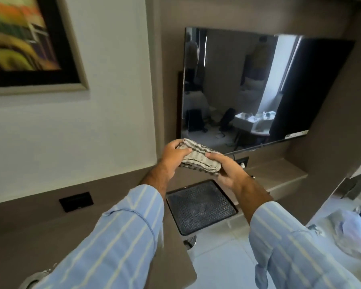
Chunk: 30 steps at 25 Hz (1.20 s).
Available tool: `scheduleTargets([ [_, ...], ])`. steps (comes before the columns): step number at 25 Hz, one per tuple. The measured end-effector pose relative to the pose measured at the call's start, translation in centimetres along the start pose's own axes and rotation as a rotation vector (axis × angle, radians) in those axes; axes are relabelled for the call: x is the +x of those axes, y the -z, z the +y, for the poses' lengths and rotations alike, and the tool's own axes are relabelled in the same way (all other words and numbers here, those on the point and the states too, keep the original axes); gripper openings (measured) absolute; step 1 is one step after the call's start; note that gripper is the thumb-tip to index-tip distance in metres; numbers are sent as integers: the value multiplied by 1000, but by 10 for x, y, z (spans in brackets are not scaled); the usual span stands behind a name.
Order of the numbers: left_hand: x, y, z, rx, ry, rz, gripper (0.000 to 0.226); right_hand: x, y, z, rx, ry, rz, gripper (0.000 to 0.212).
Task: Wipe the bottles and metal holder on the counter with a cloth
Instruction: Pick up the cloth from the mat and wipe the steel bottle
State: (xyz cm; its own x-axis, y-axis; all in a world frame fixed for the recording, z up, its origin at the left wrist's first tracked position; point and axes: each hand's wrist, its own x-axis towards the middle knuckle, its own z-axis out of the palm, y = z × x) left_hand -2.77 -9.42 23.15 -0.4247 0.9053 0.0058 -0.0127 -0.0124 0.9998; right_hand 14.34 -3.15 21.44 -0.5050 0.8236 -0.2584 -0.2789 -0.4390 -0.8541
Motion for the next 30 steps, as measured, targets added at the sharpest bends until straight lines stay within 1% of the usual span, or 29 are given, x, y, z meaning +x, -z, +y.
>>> scheduleTargets([
  [1, -8, 13, 14, -142, -13, 27, 20, -6, -18, -4, 5, 38, -50, 54],
  [2, -18, 24, 24, -321, -16, 34, 13, -10, -38, -6, 34, 73, -70, 49],
  [3, -28, 35, 33, -499, -14, 24, 9, -16, -60, -6, 66, 104, -76, 41],
  [4, -37, 46, 37, -624, -7, 18, 13, -23, -82, -5, 90, 126, -81, 32],
  [5, -45, 57, 38, -674, -2, 18, 21, -27, -104, -1, 108, 145, -97, 23],
  [6, -52, 66, 37, -663, -1, 31, 27, -30, -124, 5, 113, 144, -126, 18],
  [7, -58, 76, 36, -645, -5, 56, 30, -33, -140, 13, 114, 121, -159, 16],
  [9, -62, 100, 31, -648, -43, 158, 28, -34, -161, 35, -1, 38, -178, 20],
  [10, -63, 116, 25, -657, -61, 232, 26, -31, -166, 48, -173, 22, -143, 27],
  [11, -64, 132, 15, -662, -82, 309, 28, -27, -165, 62, -414, 37, -108, 39],
  [13, -72, 163, -15, -610, -111, 440, 36, -16, -156, 92, -936, 136, -71, 60],
  [14, -79, 172, -34, -553, -89, 493, 37, -14, -152, 105, -1153, 182, -88, 64],
  [15, -84, 182, -60, -501, -46, 540, 38, -8, -148, 120, -1312, 199, -137, 64],
  [17, -95, 187, -117, -377, 39, 594, 40, 3, -140, 145, -1459, 210, -196, 57],
  [19, -111, 175, -156, -277, 91, 604, 42, 9, -135, 163, -1440, 265, -156, 44],
  [20, -118, 163, -164, -253, 102, 605, 37, 12, -135, 168, -1402, 297, -130, 39],
  [22, -125, 129, -175, -289, 105, 584, 18, 13, -136, 174, -1354, 365, -96, 38],
  [23, -130, 110, -183, -297, 90, 567, 16, 11, -137, 174, -1348, 402, -86, 39],
  [24, -133, 92, -191, -288, 101, 551, 23, 10, -138, 174, -1351, 432, -83, 41],
  [26, -140, 68, -220, -243, 156, 606, 59, 11, -138, 175, -1342, 445, -94, 43],
  [27, -140, 66, -232, -211, 149, 625, 74, 12, -138, 177, -1333, 436, -91, 43],
  [28, -137, 69, -239, -218, 180, 633, 78, 14, -137, 178, -1326, 431, -84, 43],
  [29, -132, 74, -238, -268, 197, 625, 68, 14, -135, 178, -1320, 430, -74, 43],
  [30, -123, 82, -232, -356, 180, 626, 47, 14, -136, 179, -1316, 435, -68, 43],
])
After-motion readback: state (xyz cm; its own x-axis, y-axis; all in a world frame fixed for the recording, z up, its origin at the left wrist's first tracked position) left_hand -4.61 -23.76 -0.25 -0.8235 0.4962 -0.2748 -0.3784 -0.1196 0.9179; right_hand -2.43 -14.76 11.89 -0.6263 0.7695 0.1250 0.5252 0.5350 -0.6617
